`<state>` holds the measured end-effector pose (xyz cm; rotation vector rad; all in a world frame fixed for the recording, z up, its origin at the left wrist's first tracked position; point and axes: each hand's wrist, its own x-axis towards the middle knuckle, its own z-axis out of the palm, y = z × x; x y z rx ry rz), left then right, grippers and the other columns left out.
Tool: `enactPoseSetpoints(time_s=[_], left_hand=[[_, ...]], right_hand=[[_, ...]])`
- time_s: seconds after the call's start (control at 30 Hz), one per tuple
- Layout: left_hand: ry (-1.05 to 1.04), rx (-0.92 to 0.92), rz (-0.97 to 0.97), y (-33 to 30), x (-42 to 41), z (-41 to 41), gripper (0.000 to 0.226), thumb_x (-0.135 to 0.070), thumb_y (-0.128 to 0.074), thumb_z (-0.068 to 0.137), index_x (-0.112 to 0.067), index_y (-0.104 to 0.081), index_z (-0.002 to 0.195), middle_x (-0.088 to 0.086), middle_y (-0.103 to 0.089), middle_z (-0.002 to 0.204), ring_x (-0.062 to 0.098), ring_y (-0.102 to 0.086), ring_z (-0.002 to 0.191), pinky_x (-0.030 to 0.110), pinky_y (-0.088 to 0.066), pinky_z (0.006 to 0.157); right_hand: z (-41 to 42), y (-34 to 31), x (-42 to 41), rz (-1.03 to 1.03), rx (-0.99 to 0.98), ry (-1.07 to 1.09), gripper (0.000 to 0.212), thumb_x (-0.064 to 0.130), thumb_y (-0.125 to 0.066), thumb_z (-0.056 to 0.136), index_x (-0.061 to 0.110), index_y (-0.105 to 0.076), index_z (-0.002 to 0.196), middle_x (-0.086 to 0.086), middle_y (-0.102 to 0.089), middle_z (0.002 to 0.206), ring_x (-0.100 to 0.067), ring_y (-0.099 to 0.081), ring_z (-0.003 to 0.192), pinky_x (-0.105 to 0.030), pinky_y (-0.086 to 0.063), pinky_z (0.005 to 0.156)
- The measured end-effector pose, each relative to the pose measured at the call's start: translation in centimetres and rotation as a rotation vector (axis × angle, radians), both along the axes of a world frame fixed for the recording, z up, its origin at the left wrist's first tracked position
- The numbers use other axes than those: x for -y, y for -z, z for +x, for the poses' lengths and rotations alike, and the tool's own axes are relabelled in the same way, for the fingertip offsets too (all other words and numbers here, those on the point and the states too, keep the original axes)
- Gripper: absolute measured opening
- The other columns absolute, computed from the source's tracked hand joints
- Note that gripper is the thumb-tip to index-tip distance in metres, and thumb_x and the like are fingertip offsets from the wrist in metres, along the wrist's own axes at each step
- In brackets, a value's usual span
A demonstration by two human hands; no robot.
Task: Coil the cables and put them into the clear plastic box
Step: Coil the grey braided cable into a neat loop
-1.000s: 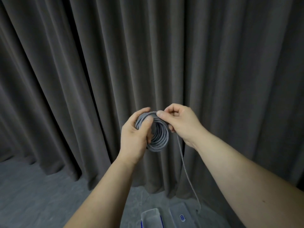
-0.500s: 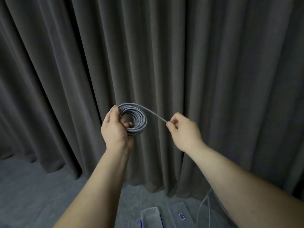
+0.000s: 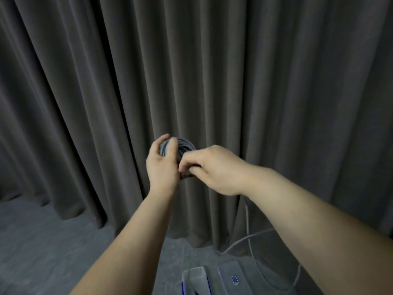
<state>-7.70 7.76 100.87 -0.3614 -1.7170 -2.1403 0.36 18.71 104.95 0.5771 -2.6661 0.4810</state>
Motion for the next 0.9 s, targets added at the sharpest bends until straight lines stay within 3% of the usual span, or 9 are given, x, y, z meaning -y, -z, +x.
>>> enactPoseSetpoints(time_s=[0.13, 0.23, 0.37, 0.47, 0.57, 0.63, 0.73, 0.8, 0.9], left_hand=[[0.161, 0.072, 0.001, 0.4, -0.6, 0.5, 0.026, -0.032, -0.047, 0.101, -0.02, -0.067, 0.112, 0.002, -0.071, 0.11, 0.015, -0.066, 0.105, 0.039, -0.049, 0.101], [0.309, 0.124, 0.102, 0.8, -1.3, 1.5, 0.032, -0.032, -0.041, 0.103, -0.016, -0.068, 0.107, 0.006, -0.072, 0.09, 0.02, -0.065, 0.078, 0.036, -0.053, 0.081], [0.383, 0.074, 0.076, 1.4, -1.9, 2.1, 0.03, -0.043, -0.05, 0.096, -0.019, -0.069, 0.101, 0.016, -0.059, 0.074, 0.016, -0.048, 0.054, 0.03, -0.04, 0.056], [0.371, 0.046, 0.092, 1.4, -1.8, 2.1, 0.029, -0.044, -0.059, 0.088, -0.019, -0.071, 0.096, 0.017, -0.063, 0.08, 0.025, -0.048, 0.066, 0.029, -0.041, 0.056], [0.344, 0.031, 0.066, 1.5, -1.5, 1.7, 0.021, -0.03, -0.055, 0.097, -0.015, -0.07, 0.095, 0.011, -0.061, 0.078, 0.021, -0.044, 0.06, 0.023, -0.039, 0.05], [0.352, 0.017, 0.038, 1.6, -1.5, 1.7, 0.022, -0.026, -0.053, 0.098, -0.015, -0.071, 0.093, 0.008, -0.06, 0.074, 0.013, -0.041, 0.051, 0.021, -0.037, 0.046], [0.385, 0.02, 0.04, 1.4, -1.4, 1.9, 0.024, -0.025, -0.052, 0.099, -0.016, -0.072, 0.09, 0.004, -0.057, 0.067, 0.01, -0.037, 0.045, 0.02, -0.033, 0.043], [0.414, 0.008, 0.049, 1.2, -1.3, 2.0, 0.023, -0.027, -0.054, 0.097, -0.016, -0.072, 0.09, 0.002, -0.057, 0.063, 0.009, -0.035, 0.041, 0.019, -0.032, 0.041], [0.469, -0.022, 0.083, 0.8, -1.2, 2.0, 0.022, -0.036, -0.062, 0.09, -0.019, -0.075, 0.085, 0.003, -0.054, 0.059, 0.009, -0.032, 0.038, 0.022, -0.029, 0.041]], right_hand=[[-0.9, 1.0, -0.5, -0.23, -0.171, 0.025, 0.009, 0.016, -0.068, 0.084, 0.018, -0.061, 0.089, 0.011, -0.062, 0.083, -0.007, -0.057, 0.077, -0.021, -0.043, 0.072], [-1.5, 1.7, -0.9, -0.445, -0.234, 0.169, 0.031, 0.028, -0.082, 0.068, 0.02, -0.052, 0.071, 0.013, -0.052, 0.063, -0.003, -0.05, 0.059, -0.018, -0.039, 0.058], [-1.8, 1.4, -1.4, -0.579, -0.085, 0.341, 0.035, 0.031, -0.083, 0.063, 0.018, -0.05, 0.06, 0.01, -0.047, 0.046, -0.004, -0.04, 0.045, -0.021, -0.034, 0.05], [-1.2, 0.8, -2.3, -0.687, 0.177, 0.115, 0.016, 0.01, -0.073, 0.079, 0.017, -0.061, 0.069, 0.009, -0.054, 0.051, -0.002, -0.046, 0.047, -0.019, -0.038, 0.05], [-0.4, 0.3, -3.6, -0.883, 0.361, -0.035, 0.018, -0.009, -0.059, 0.084, 0.009, -0.062, 0.084, -0.007, -0.058, 0.065, -0.005, -0.05, 0.047, -0.016, -0.04, 0.045], [-0.4, 0.0, -4.1, -0.842, 0.276, 0.005, 0.02, -0.008, -0.062, 0.083, 0.011, -0.06, 0.08, -0.009, -0.059, 0.067, -0.004, -0.05, 0.047, -0.016, -0.04, 0.046], [-1.3, 0.1, -4.5, -0.675, -0.013, 0.207, 0.02, 0.013, -0.078, 0.074, 0.019, -0.061, 0.066, 0.003, -0.057, 0.059, -0.005, -0.049, 0.052, -0.021, -0.041, 0.053], [-1.6, 0.6, -4.6, -0.739, -0.102, 0.259, 0.025, 0.022, -0.084, 0.069, 0.017, -0.06, 0.063, 0.004, -0.055, 0.056, -0.006, -0.046, 0.052, -0.02, -0.038, 0.053], [-1.7, 1.3, -4.5, -0.984, -0.09, 0.14, 0.018, 0.011, -0.078, 0.076, 0.012, -0.063, 0.067, 0.003, -0.056, 0.057, -0.003, -0.046, 0.05, -0.016, -0.038, 0.051]])
